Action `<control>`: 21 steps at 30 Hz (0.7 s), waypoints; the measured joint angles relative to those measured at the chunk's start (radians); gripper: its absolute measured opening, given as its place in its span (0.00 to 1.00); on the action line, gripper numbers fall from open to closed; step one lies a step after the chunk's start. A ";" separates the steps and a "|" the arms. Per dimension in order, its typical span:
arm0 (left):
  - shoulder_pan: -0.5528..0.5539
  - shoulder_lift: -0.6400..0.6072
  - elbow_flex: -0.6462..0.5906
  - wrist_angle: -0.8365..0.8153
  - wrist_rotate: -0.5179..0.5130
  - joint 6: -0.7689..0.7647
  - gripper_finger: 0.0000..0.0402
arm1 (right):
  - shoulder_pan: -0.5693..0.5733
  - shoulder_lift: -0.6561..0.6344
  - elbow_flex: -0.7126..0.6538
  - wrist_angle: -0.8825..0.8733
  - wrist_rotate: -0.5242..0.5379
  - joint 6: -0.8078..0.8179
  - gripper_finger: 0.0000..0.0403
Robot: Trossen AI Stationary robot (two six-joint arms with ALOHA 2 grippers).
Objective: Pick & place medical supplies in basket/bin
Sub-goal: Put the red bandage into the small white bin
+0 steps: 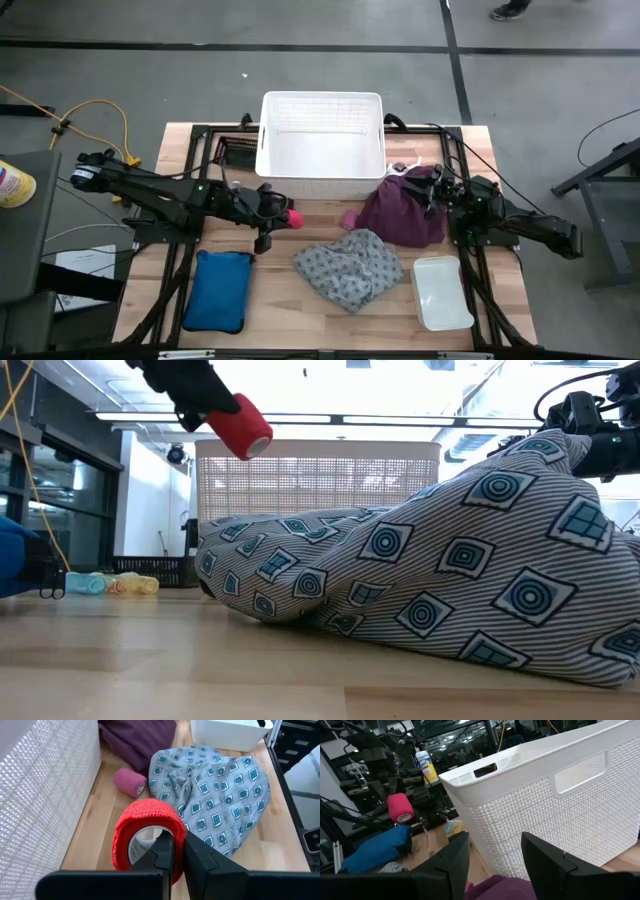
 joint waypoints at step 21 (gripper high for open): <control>0.000 0.180 0.000 0.371 0.007 0.138 0.04 | 0.000 0.001 0.000 0.000 0.000 0.000 0.41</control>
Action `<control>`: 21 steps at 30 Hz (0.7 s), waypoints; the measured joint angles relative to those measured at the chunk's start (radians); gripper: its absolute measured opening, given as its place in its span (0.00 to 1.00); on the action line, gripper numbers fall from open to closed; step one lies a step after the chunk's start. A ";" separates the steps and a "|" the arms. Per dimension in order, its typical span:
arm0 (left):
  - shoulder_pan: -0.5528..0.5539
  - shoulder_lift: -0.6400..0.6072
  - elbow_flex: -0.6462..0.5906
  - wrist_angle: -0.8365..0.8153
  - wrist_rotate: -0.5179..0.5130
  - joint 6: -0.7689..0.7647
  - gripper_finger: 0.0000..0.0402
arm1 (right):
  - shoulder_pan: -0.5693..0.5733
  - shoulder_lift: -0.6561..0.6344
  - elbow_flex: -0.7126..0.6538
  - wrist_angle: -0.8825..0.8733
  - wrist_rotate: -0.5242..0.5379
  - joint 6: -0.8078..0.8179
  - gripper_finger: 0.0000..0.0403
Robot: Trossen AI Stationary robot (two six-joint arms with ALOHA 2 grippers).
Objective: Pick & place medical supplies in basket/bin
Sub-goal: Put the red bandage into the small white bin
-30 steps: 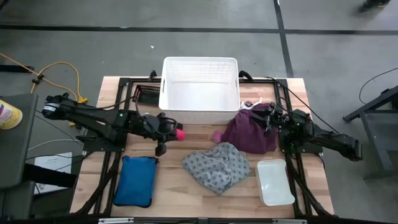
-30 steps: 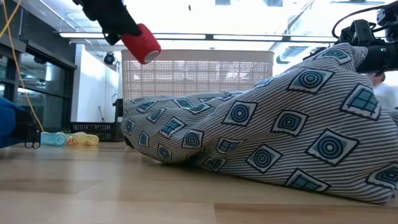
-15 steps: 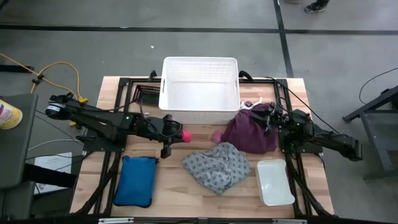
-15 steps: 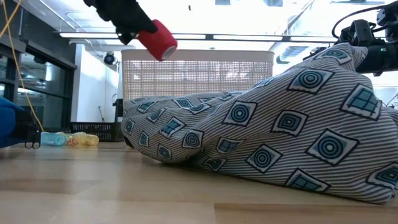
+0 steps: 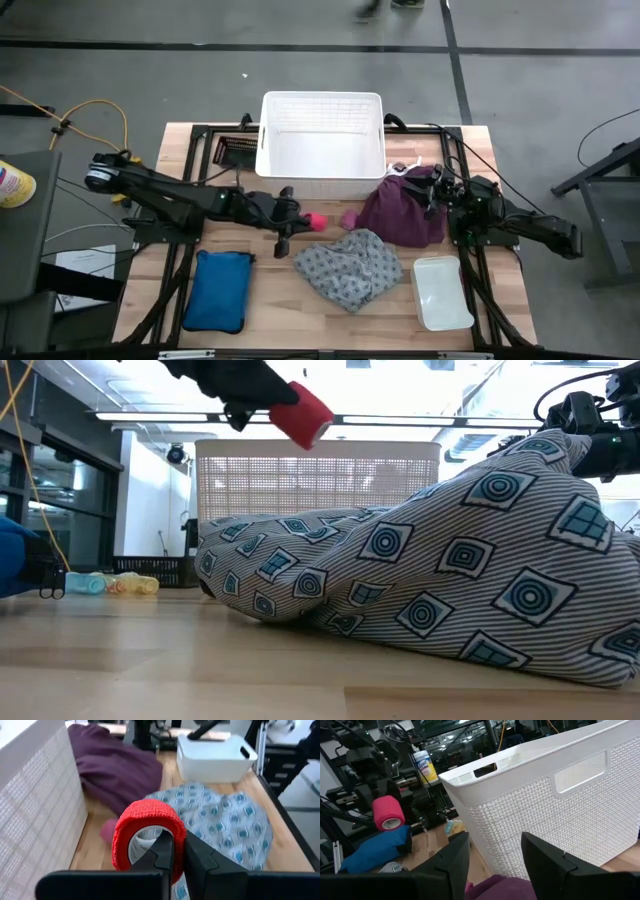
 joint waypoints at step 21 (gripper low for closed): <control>0.013 0.258 0.000 0.471 0.047 0.022 0.04 | 0.000 0.000 0.000 0.000 0.000 0.000 0.41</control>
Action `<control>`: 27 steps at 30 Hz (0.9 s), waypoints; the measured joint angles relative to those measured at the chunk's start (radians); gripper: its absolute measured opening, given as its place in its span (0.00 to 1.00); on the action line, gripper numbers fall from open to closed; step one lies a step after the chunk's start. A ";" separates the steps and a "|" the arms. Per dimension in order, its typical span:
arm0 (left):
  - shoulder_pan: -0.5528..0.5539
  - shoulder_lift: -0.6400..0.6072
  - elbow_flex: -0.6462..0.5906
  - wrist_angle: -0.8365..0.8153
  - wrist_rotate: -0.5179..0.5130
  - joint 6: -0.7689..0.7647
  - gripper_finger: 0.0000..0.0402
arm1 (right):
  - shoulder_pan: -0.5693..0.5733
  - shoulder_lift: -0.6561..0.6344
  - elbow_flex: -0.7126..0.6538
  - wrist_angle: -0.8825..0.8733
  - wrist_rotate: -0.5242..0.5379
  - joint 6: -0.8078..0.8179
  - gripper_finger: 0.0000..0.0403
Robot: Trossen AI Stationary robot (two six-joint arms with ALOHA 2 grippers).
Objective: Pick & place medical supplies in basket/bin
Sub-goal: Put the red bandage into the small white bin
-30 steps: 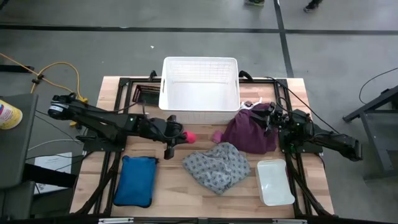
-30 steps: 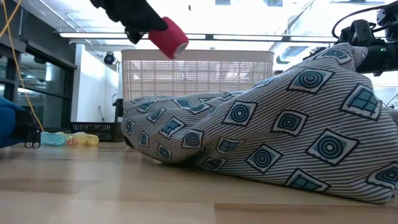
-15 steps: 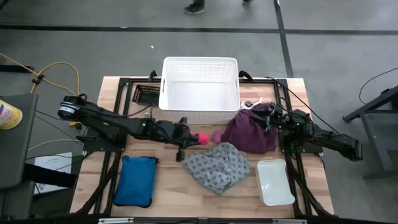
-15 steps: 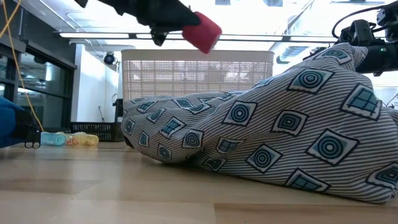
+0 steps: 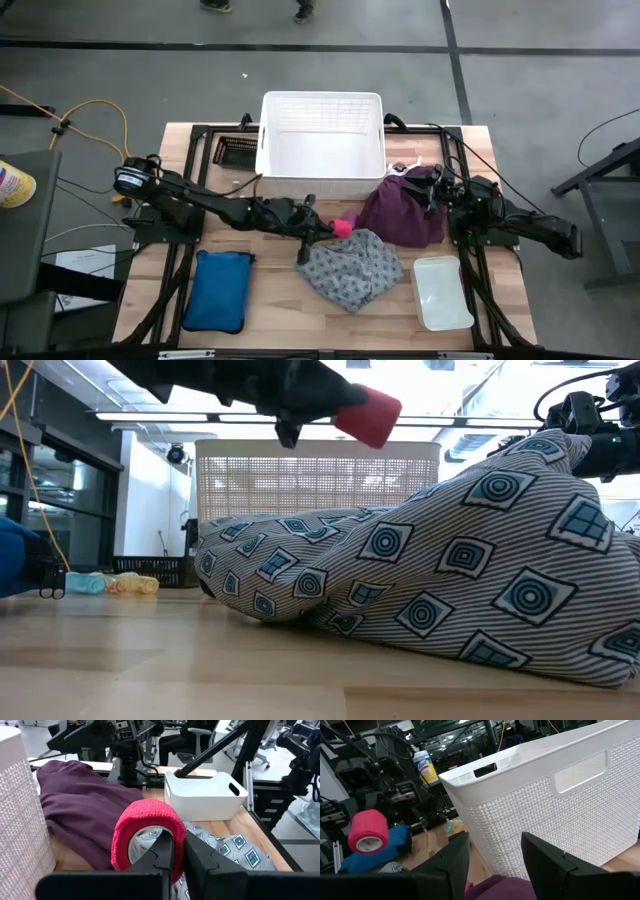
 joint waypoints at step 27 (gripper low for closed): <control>0.016 0.007 0.000 0.030 -0.004 0.000 0.04 | 0.000 0.000 0.000 0.000 0.000 0.000 0.41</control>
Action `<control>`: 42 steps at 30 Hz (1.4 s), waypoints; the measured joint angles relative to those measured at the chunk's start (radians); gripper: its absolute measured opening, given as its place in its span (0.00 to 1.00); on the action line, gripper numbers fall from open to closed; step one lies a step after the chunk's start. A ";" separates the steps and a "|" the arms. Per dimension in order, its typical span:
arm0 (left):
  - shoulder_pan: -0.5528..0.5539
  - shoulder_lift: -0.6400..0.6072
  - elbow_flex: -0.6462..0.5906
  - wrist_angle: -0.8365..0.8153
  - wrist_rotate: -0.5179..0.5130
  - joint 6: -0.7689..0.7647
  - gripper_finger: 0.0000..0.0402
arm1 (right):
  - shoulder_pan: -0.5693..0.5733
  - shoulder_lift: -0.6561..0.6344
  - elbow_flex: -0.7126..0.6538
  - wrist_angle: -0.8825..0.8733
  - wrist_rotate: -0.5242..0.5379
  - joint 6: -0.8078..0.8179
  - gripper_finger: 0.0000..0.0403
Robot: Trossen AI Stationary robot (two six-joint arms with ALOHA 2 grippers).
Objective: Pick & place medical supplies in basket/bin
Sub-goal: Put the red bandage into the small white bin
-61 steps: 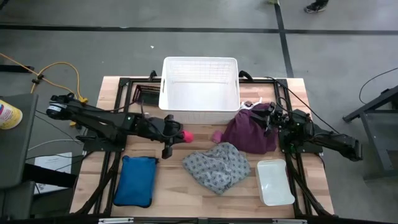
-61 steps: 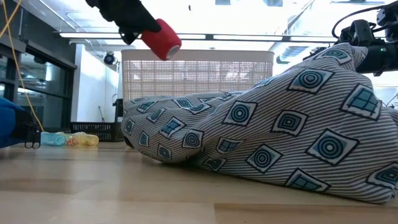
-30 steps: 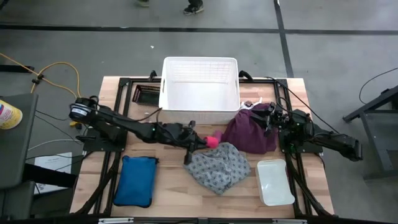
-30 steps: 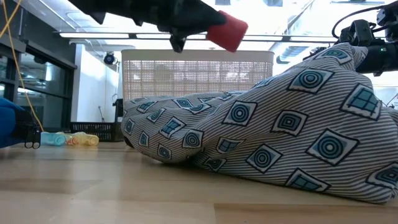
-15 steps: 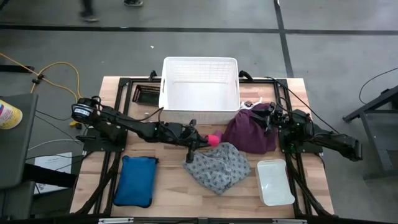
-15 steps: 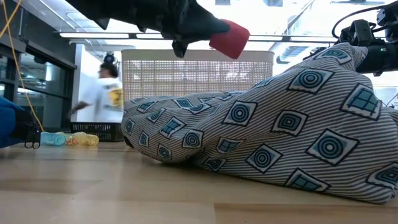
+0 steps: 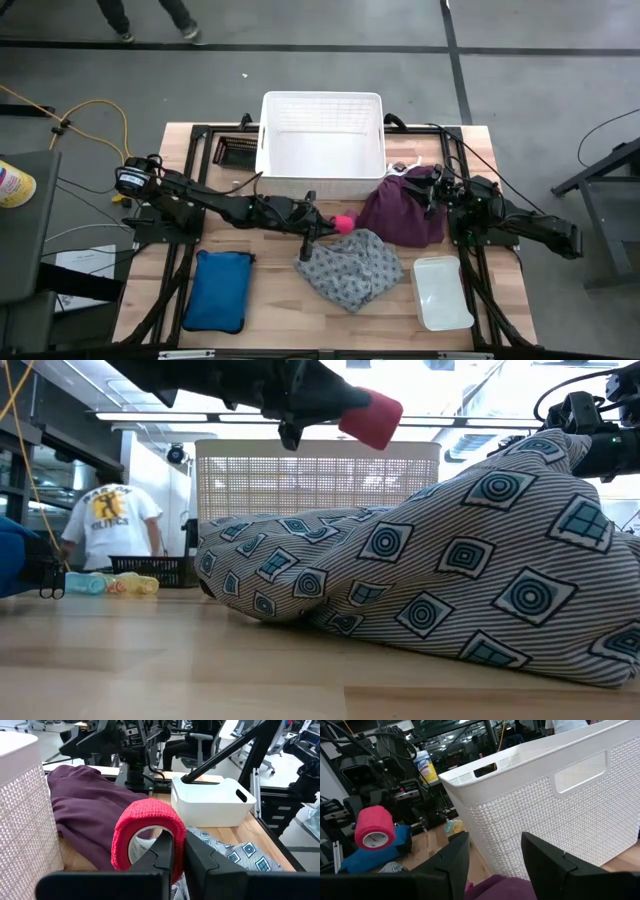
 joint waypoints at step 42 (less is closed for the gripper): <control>0.027 -0.001 0.000 0.261 0.120 -0.057 0.04 | 0.328 0.317 0.045 0.559 -0.151 -0.156 0.41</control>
